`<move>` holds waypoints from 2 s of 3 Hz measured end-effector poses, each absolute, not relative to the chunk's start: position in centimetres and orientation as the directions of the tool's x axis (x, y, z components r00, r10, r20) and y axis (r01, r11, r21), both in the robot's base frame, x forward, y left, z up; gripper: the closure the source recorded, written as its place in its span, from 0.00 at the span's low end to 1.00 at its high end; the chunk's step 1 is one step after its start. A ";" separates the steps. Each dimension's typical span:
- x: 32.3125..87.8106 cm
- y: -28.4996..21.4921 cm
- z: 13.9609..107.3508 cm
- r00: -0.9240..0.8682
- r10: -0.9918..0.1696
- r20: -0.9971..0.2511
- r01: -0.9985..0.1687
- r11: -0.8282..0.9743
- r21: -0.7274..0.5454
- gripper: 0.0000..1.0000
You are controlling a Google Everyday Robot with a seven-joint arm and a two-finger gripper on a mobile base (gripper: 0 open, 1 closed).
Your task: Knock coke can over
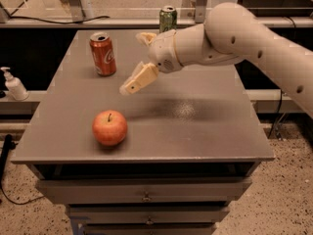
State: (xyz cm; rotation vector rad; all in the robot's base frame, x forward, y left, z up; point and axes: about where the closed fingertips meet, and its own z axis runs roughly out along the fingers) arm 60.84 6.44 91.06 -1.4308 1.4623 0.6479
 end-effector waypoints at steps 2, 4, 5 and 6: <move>67.5 12.2 90.0 0.117 -0.315 -0.942 -0.956 0.220 -0.192 0.00; 69.5 16.4 89.4 0.099 -0.215 -0.972 -0.961 0.233 -0.150 0.00; 69.4 18.3 88.5 0.092 -0.165 -0.982 -0.966 0.225 -0.128 0.00; 69.4 18.6 88.5 0.093 -0.161 -0.983 -0.967 0.220 -0.128 0.00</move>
Offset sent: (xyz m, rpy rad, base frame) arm 0.1023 0.0875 -0.0147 0.2373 0.0386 -0.0378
